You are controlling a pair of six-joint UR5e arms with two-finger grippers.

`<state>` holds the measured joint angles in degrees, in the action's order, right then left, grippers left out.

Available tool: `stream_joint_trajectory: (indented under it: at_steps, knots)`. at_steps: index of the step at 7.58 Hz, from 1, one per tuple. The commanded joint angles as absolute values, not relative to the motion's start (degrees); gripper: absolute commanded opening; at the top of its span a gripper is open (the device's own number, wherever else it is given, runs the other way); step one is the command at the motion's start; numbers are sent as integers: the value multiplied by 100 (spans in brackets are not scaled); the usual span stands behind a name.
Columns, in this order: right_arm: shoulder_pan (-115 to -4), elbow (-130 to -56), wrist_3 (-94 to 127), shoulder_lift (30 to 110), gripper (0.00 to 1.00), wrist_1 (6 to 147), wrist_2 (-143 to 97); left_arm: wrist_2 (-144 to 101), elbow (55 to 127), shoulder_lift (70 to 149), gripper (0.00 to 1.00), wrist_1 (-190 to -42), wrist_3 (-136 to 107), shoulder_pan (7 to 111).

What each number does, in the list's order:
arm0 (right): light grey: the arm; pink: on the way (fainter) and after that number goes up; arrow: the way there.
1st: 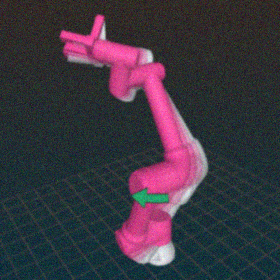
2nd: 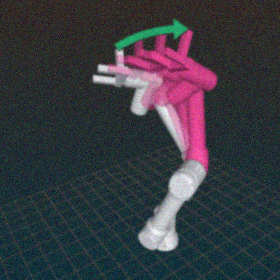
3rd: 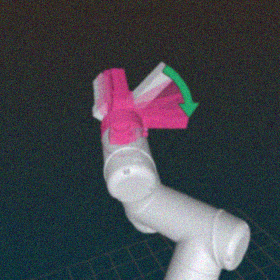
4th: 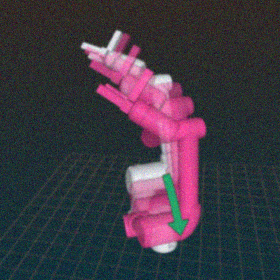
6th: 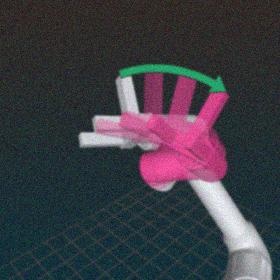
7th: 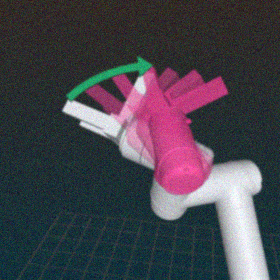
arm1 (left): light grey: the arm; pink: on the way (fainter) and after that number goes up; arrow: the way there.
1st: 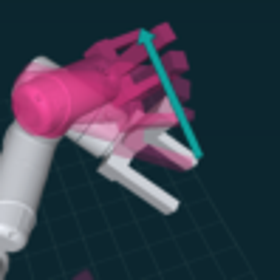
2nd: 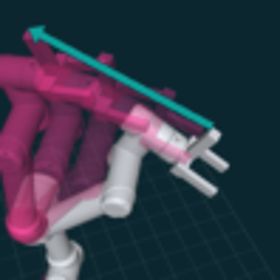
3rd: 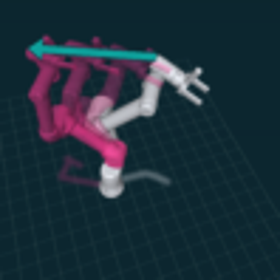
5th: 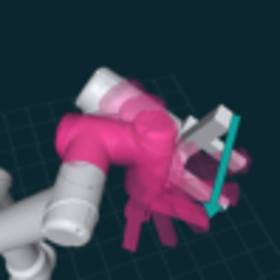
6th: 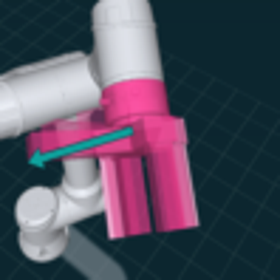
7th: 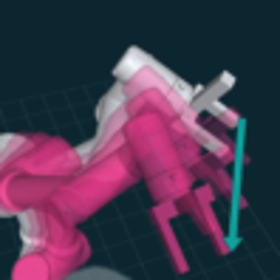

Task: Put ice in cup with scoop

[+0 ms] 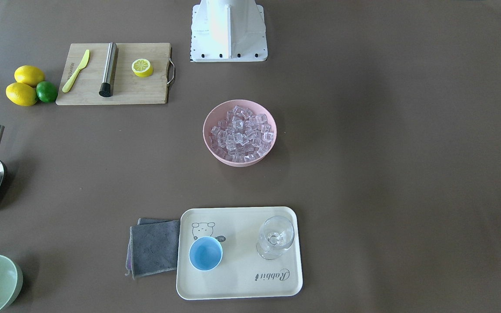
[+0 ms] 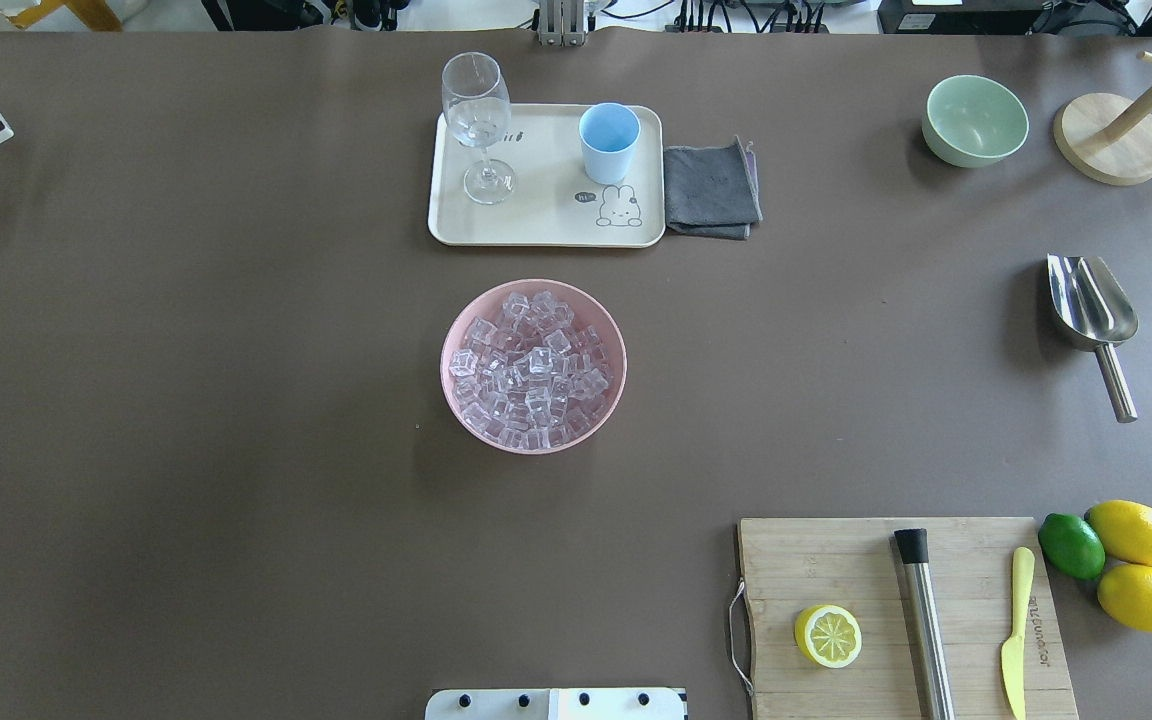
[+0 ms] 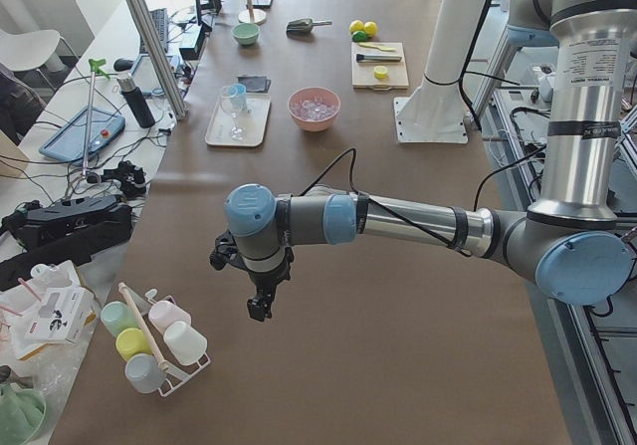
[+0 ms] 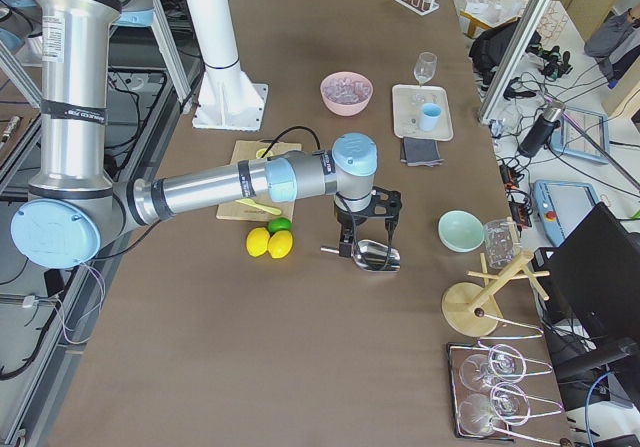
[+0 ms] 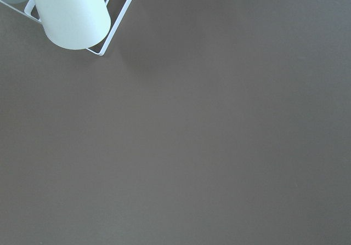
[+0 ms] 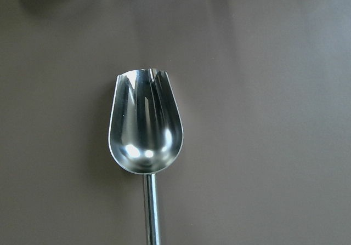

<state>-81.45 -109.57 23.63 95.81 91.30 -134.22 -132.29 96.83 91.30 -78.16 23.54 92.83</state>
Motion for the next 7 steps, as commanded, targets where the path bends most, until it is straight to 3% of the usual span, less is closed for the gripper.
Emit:
stream_joint_trajectory:
  at_steps: [1,3,5,7]
  knots:
    - [-7499,-10925,3724,9624,100,8070,-13202,-13788,9712,9176,99,-8477,2356,9220]
    - [-7103,-10872,4267,9598,100,7938,-12895,-13878,9860,9438,99,-8798,2338,8775]
    - [-6708,-10445,5698,9798,100,6653,-12622,-13878,10439,9579,99,-8807,2329,7704]
    - [-6426,-9950,6308,9852,100,5767,-12525,-13852,10433,10096,99,-8798,2320,6824]
